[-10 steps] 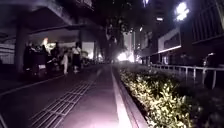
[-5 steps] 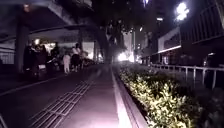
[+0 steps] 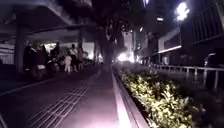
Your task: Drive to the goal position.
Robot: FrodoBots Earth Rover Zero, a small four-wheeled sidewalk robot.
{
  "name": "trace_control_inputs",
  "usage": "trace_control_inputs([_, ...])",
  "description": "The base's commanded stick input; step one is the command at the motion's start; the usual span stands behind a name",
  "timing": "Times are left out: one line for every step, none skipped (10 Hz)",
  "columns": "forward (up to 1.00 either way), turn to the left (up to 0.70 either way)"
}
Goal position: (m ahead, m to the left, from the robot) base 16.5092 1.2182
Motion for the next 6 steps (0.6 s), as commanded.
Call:
trace_control_inputs([0.45, 0.0])
trace_control_inputs([0.45, 0.0])
trace_control_inputs([0.45, 0.0])
trace_control_inputs([0.45, 0.0])
trace_control_inputs([0.45, 0.0])
trace_control_inputs([0.45, 0.0])
